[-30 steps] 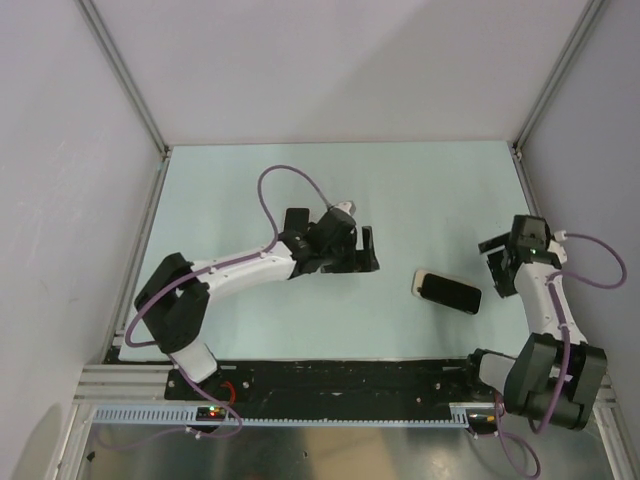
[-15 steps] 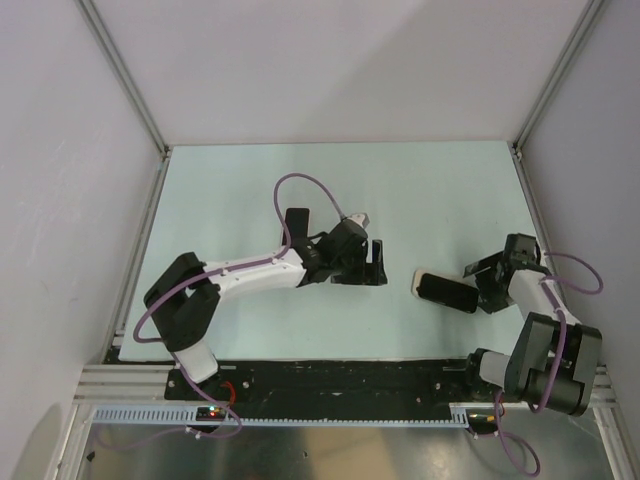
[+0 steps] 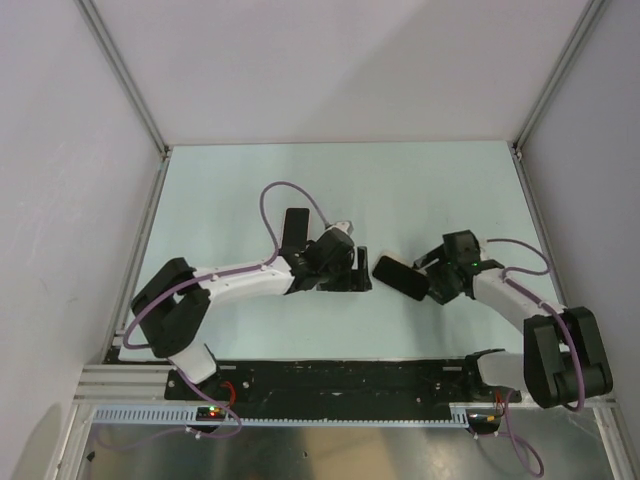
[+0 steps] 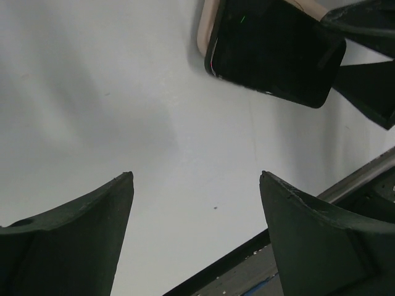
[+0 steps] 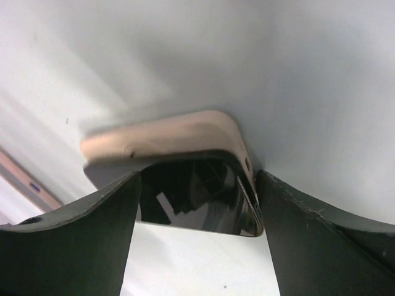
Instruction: Put the phone into the phone case
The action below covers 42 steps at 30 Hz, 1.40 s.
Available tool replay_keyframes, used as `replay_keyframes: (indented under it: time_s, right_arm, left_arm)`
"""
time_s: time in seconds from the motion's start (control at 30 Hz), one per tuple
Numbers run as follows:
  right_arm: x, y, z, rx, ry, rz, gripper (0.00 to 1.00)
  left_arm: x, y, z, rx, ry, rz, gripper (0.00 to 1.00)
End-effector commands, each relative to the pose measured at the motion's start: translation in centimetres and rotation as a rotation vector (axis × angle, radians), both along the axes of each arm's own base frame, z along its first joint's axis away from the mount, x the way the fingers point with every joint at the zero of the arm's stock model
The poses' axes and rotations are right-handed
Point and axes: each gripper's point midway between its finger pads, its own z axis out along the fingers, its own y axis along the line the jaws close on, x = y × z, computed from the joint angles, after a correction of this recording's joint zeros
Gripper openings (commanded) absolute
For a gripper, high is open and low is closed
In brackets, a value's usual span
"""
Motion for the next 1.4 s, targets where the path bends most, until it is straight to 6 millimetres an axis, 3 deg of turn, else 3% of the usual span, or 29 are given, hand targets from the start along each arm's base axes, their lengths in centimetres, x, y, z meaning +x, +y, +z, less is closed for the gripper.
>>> replay_keyframes:
  time_s: [0.0, 0.13, 0.23, 0.33, 0.47, 0.57, 0.67, 0.77, 0.97, 1.37]
  right_arm:
    - [0.4, 5.8, 0.2, 0.115, -0.011, 0.000, 0.81]
    - [0.2, 9.8, 0.8, 0.138, -0.032, 0.043, 0.82]
    - [-0.2, 10.8, 1.6, 0.145, -0.053, 0.077, 0.83]
    - [-0.2, 8.7, 3.3, 0.086, -0.107, 0.086, 0.83]
    - [0.4, 3.9, 5.3, -0.063, -0.191, 0.124, 0.82]
    - [0.9, -0.5, 5.8, -0.168, -0.197, 0.102, 0.83]
    - [2.1, -2.9, 5.6, -0.190, -0.195, 0.085, 0.83]
    - [3.4, -3.8, 4.9, -0.217, -0.157, 0.095, 0.82]
    - [4.5, -4.6, 3.6, -0.258, -0.097, 0.103, 0.77]
    - [4.7, -5.7, 4.4, -0.261, -0.123, 0.098, 0.77]
  left_arm:
    - [1.6, 2.9, 1.5, -0.041, -0.025, 0.152, 0.87]
    - [2.0, 5.4, 1.4, -0.073, 0.007, 0.324, 0.88]
    - [2.2, 6.1, 1.5, -0.119, 0.037, 0.449, 0.89]
    - [2.7, 5.2, 1.9, -0.141, 0.050, 0.475, 0.89]
    - [3.4, 2.3, 2.4, -0.145, 0.057, 0.420, 0.90]
    - [4.1, 0.7, 2.0, -0.085, 0.037, 0.418, 0.92]
    - [4.9, -0.2, 1.4, -0.021, 0.011, 0.473, 0.95]
    - [5.8, -0.2, 0.8, 0.076, -0.043, 0.532, 0.96]
    - [7.4, -2.3, -0.3, 0.185, -0.106, 0.531, 0.96]
    - [8.0, -5.9, -2.2, 0.243, -0.114, 0.505, 0.99]
